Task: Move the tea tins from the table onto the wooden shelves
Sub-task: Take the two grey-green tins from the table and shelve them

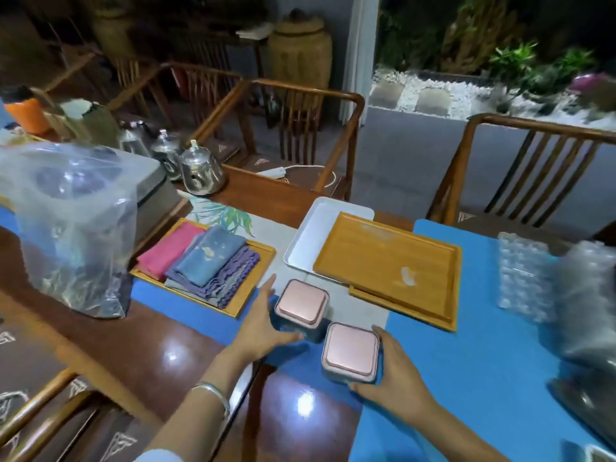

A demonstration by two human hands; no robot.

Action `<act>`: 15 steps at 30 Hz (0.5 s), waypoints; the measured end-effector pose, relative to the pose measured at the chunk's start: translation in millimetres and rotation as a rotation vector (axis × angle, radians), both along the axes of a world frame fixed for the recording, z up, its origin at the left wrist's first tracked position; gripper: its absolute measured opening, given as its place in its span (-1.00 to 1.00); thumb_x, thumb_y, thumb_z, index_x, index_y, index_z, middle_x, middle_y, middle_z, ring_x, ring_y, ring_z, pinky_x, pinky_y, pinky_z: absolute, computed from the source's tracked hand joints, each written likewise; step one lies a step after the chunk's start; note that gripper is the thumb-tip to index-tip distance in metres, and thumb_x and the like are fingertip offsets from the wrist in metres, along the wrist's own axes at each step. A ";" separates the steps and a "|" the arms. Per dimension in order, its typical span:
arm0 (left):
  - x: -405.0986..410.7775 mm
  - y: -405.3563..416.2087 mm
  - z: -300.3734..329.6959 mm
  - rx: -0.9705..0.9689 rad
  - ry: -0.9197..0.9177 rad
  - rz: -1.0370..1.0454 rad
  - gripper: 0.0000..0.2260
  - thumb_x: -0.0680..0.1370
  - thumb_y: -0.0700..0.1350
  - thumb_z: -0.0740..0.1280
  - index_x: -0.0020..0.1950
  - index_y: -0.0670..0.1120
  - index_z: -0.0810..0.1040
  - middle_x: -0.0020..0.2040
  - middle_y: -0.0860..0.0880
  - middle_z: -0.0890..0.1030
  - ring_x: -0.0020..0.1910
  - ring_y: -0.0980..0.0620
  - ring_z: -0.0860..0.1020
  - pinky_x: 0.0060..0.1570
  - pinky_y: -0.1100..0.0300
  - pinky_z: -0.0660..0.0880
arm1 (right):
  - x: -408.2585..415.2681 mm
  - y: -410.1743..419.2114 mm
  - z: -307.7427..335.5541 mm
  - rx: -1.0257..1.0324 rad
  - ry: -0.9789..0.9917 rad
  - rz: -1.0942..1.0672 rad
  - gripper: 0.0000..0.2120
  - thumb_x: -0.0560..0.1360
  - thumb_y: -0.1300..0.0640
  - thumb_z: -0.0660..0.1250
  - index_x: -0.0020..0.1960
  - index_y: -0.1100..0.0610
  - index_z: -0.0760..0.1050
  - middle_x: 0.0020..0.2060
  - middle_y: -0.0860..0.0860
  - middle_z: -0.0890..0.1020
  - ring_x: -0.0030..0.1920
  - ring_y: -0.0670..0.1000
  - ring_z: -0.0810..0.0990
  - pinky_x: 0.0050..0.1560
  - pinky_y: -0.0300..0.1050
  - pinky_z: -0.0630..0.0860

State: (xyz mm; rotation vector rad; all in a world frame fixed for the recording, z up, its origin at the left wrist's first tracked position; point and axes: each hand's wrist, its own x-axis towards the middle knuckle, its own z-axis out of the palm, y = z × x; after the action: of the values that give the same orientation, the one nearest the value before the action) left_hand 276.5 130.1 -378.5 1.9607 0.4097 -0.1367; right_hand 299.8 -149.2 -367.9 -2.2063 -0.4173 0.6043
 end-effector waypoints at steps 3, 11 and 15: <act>21.1 2.5 -4.7 -0.007 -0.006 -0.135 -0.03 0.17 -0.14 0.61 0.46 0.09 0.18 0.30 0.11 0.46 0.28 0.13 0.47 0.16 0.30 0.44 | -3.4 5.9 -5.2 0.077 0.053 -0.114 -0.40 0.14 -0.07 0.48 0.09 -0.31 0.30 0.05 -0.30 0.51 0.08 -0.34 0.47 -0.04 -0.48 0.40; 25.0 -15.3 4.0 -0.085 0.011 -0.122 -0.15 0.04 -0.03 0.62 0.24 0.11 0.29 0.13 0.05 0.57 0.11 0.11 0.58 0.04 0.21 0.52 | -8.5 -23.5 3.5 0.192 0.079 -0.394 -0.33 0.13 -0.05 0.60 0.14 -0.24 0.36 0.09 -0.29 0.57 0.13 -0.27 0.52 0.08 -0.23 0.50; 15.8 -34.3 26.3 -0.192 0.023 -0.114 -0.22 0.03 -0.01 0.66 0.17 0.26 0.41 0.10 0.03 0.63 0.06 0.11 0.63 -0.06 0.20 0.58 | -24.0 -83.8 25.6 0.210 0.063 -0.532 -0.30 0.10 -0.19 0.60 0.16 -0.28 0.36 0.08 -0.37 0.56 0.10 -0.32 0.52 0.01 -0.38 0.45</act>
State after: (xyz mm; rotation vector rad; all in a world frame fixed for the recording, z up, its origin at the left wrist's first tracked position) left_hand 292.2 95.9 -352.3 1.7944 0.2884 -0.2622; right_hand 275.9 -233.0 -342.4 -1.9736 0.1387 0.3198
